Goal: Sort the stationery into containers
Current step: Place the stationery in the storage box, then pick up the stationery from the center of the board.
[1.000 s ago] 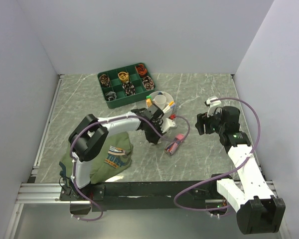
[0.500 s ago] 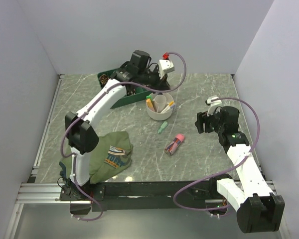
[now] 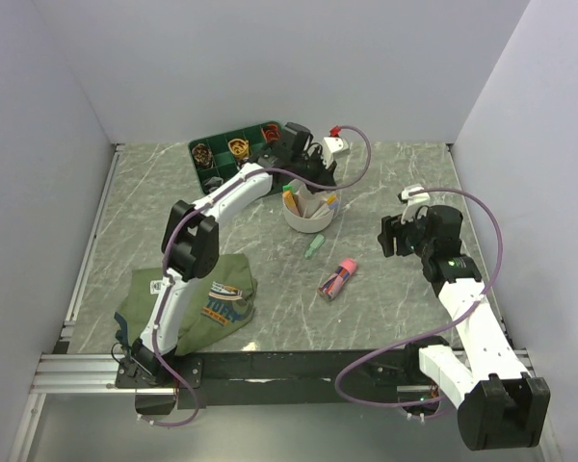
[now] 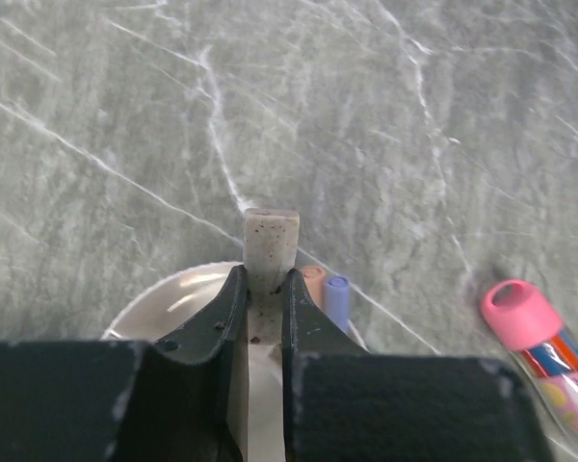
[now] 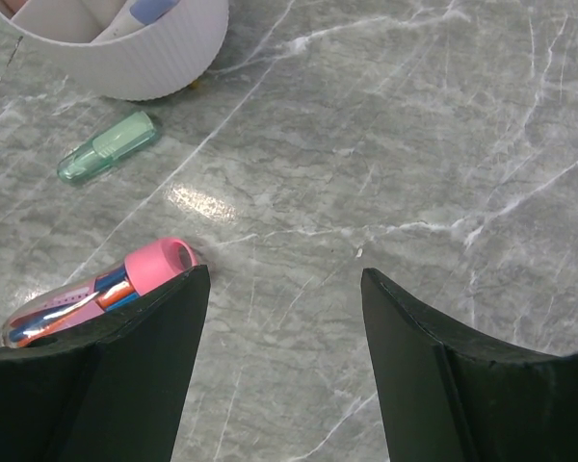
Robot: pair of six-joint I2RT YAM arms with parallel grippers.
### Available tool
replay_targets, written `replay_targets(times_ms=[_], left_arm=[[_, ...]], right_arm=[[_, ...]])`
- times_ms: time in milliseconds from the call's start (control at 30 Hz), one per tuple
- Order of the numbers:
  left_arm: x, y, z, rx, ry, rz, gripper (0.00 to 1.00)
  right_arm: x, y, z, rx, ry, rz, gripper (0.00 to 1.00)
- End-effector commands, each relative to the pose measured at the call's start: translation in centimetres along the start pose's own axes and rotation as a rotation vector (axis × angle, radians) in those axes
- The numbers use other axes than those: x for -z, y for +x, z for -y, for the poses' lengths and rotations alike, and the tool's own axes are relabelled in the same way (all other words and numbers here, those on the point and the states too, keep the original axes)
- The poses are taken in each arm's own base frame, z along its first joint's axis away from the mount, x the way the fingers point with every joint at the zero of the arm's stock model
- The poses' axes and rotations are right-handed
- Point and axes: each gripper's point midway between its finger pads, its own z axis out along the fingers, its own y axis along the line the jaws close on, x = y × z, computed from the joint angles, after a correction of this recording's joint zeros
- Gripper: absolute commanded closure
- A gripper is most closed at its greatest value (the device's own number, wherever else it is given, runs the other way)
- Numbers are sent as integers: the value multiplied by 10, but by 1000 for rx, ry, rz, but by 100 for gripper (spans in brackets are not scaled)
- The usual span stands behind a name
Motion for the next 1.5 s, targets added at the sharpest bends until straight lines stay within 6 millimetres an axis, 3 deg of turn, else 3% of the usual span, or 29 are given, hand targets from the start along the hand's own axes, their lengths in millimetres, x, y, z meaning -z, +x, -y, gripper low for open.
replay_targets(times_ms=[0,267,433,533,633,667,700,733,767,800,833,867,900,933,967,1000,1033,1100,1133,1200,1267,1467], left_arm=[[7,-47,-19,-79,-65,122,85],[-1,-26,-33,-50,-87,92,79],[2,-27,-47,-40,-157,96,54],[11,-38,-55,-42,-199,127,47],[27,-55,-51,-58,-206,163,43],[43,-75,-45,-79,-213,197,42],[51,-82,-38,-98,-200,209,41],[54,-74,-32,-88,-190,192,41],[76,-95,-20,-97,-194,234,40],[84,-94,-8,-91,-166,234,40],[83,-71,3,-58,-135,191,40],[102,-82,19,-75,-125,210,40],[106,-70,31,-53,-105,180,39],[101,-39,48,-15,-70,118,39],[112,-37,61,-7,-71,107,39],[109,-22,77,18,-56,61,39],[106,11,85,60,-65,-11,39],[103,31,108,73,-51,-73,38],[101,58,114,93,-65,-142,39],[93,79,129,101,-55,-200,38],[83,103,131,141,-84,-253,38],[54,124,121,176,-166,-309,37]], right_arm=[[-2,-3,4,1,22,24,28],[-4,8,5,-12,24,9,27],[-6,5,7,-13,25,13,27],[-8,3,7,-14,24,12,27],[-8,2,8,-13,24,10,27],[-9,2,8,-13,26,10,27],[-9,2,9,-13,30,10,27],[-8,1,9,-12,30,12,27],[-8,1,9,-13,30,11,27],[-8,2,9,-14,29,11,27],[-9,3,8,-13,24,7,27],[-9,4,8,-16,21,5,27],[-10,5,7,-20,18,3,27],[-10,5,4,-24,4,2,27],[-10,7,4,-23,0,-5,27],[-11,6,3,-18,-5,-4,27],[-11,7,3,-19,-7,-5,27],[-11,5,3,-12,-8,-5,27],[-12,5,3,-11,-11,-8,27],[-12,2,2,-9,-15,-1,27],[-11,-1,3,-8,-14,7,27],[-5,-1,1,-10,-11,16,27]])
